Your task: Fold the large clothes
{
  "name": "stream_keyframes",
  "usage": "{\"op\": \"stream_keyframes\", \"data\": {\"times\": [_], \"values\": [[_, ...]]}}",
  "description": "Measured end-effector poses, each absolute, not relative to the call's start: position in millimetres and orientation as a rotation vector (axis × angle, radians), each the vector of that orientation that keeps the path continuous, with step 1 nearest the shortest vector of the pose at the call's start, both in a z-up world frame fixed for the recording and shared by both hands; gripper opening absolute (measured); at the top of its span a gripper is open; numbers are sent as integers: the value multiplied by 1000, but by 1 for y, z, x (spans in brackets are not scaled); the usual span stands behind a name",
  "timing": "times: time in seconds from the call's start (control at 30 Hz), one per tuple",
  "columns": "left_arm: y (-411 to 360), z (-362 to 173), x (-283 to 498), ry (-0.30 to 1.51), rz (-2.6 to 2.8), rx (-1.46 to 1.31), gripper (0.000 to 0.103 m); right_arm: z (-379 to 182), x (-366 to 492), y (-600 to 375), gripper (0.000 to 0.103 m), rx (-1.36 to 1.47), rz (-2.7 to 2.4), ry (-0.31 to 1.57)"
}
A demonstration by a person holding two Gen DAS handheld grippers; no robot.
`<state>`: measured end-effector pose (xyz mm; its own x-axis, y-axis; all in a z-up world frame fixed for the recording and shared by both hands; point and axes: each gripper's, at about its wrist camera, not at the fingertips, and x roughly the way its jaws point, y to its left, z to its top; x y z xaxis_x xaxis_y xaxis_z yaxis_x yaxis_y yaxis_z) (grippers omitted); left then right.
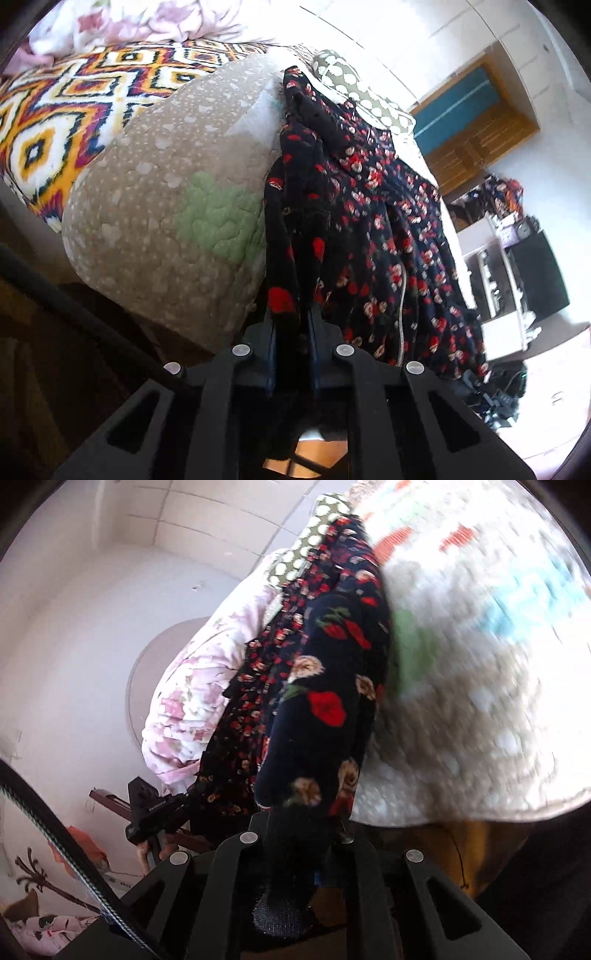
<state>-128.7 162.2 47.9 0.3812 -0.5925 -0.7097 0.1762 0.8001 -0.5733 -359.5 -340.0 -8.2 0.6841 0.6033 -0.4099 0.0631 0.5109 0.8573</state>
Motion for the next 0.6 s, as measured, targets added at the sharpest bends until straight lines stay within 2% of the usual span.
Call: {"op": "stream_keyframes", "data": {"times": [0.17,0.4,0.5,0.6], "values": [[163,79,-93,1032,-525,-484,13,32,-326,-333,12,915,416,757],[124,109,28,1062,-475,-509,13,113,-205,-370,12,779,400,678],[98,108,99,1099,-394,-544,14,121,-142,-405,12,820,316,641],[87,99,149,1121,-331,-598,18,100,-73,-436,15,856,166,698]]}}
